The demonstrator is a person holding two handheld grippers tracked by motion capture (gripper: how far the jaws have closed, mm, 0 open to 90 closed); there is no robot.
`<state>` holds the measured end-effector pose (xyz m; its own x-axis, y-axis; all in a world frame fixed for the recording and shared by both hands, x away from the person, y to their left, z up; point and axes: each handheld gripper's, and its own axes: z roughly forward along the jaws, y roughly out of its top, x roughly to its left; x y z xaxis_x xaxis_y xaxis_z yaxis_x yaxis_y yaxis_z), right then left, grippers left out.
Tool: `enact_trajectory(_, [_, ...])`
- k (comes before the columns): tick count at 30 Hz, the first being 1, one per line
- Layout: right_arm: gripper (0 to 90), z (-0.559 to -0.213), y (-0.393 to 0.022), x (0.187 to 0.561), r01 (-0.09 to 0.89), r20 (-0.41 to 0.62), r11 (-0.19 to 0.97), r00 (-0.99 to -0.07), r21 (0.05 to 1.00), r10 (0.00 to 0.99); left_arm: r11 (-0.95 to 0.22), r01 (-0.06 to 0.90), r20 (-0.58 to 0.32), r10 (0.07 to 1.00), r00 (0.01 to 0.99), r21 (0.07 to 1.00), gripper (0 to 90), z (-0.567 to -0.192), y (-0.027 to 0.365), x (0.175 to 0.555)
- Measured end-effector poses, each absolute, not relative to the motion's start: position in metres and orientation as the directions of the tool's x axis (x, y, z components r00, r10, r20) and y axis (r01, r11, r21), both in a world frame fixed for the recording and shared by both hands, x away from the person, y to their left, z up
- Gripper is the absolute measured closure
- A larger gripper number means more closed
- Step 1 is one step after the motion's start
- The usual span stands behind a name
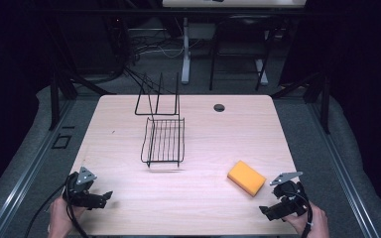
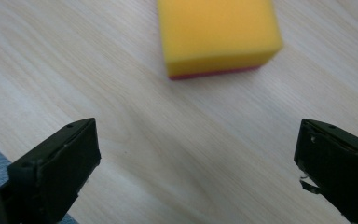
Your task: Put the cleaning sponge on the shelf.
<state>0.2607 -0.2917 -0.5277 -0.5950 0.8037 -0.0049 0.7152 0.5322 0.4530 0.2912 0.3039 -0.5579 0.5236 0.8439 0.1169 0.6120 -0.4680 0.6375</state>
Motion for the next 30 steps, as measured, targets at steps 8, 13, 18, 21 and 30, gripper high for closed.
enact_trajectory(8, [0.0,-0.524,-0.279,0.280,0.693,-0.009,0.580,-0.639,0.429,0.769,-0.473,0.614,0.119,0.842,0.526,0.632,0.0,-0.558,0.303,0.291])
enact_trajectory(13, [0.0,-0.523,-0.274,0.293,0.687,-0.009,0.595,-0.651,0.418,0.759,-0.477,0.616,0.118,0.840,0.530,0.627,0.0,-0.560,0.303,0.292])
enact_trajectory(18, [0.0,-0.526,-0.268,0.306,0.687,-0.016,0.609,-0.659,0.396,0.752,-0.479,0.615,0.117,0.838,0.533,0.627,0.0,-0.560,0.302,0.292])
enact_trajectory(21, [0.0,-0.528,-0.267,0.312,0.690,-0.001,0.611,-0.662,0.389,0.749,-0.478,0.616,0.113,0.838,0.534,0.626,0.0,-0.560,0.303,0.292])
enact_trajectory(30, [0.0,-0.536,-0.259,0.331,0.694,-0.009,0.637,-0.673,0.336,0.739,-0.476,0.616,0.112,0.838,0.534,0.627,0.0,-0.560,0.304,0.292])
